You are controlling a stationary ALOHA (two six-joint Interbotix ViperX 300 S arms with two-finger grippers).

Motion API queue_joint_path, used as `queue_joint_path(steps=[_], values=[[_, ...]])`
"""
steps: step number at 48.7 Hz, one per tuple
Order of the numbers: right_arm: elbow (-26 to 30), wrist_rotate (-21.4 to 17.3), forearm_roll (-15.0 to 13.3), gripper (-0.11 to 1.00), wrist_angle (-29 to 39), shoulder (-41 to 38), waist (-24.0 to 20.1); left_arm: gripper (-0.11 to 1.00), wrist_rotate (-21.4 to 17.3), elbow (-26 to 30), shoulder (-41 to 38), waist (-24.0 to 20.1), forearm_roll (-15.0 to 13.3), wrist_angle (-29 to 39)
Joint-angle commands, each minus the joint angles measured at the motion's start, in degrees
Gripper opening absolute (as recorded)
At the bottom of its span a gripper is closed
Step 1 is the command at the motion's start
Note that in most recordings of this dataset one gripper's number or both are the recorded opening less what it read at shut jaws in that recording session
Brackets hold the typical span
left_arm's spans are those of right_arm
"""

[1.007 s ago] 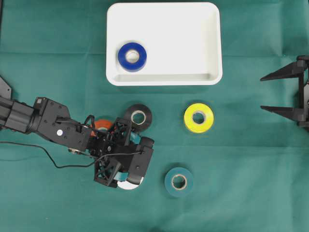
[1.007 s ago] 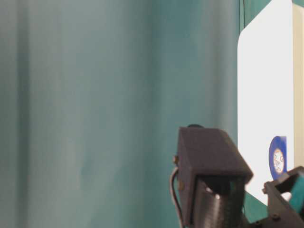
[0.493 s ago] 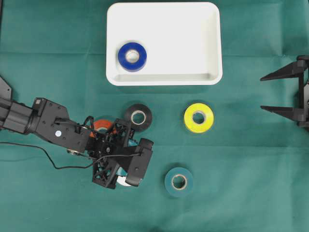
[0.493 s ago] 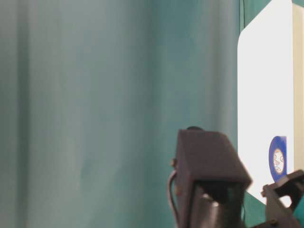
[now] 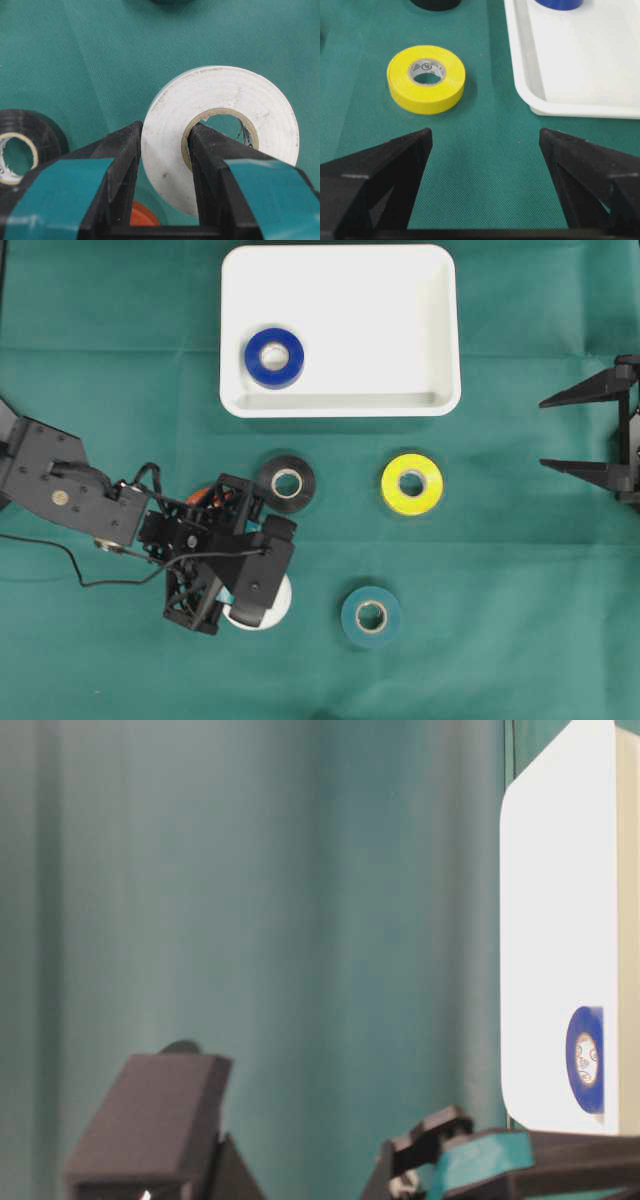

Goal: Put the tape into the white case with the left arm.
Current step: 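Carry the white roll into the tray beside the blue roll, release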

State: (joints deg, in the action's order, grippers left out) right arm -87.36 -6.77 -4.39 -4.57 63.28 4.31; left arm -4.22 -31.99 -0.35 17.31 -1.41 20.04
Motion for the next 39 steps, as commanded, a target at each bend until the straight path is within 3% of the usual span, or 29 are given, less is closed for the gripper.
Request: queue_joint_path(steps=[1,13,39], values=[[0.53,0.00,-0.09,0.62,-0.53,-0.62,0.09,0.27,-0.18,0.26,2.02,-0.88,0.00,-0.09],[0.53,0.00,-0.09,0.62,-0.53,-0.62,0.09,0.27,-0.26,0.53,0.88,-7.03,0.09,-0.26],[0.53,0.00,-0.09,0.62,-0.53,-0.62,0.09,0.27,-0.44,4.39,-1.23,-25.84,0.09,-3.16]])
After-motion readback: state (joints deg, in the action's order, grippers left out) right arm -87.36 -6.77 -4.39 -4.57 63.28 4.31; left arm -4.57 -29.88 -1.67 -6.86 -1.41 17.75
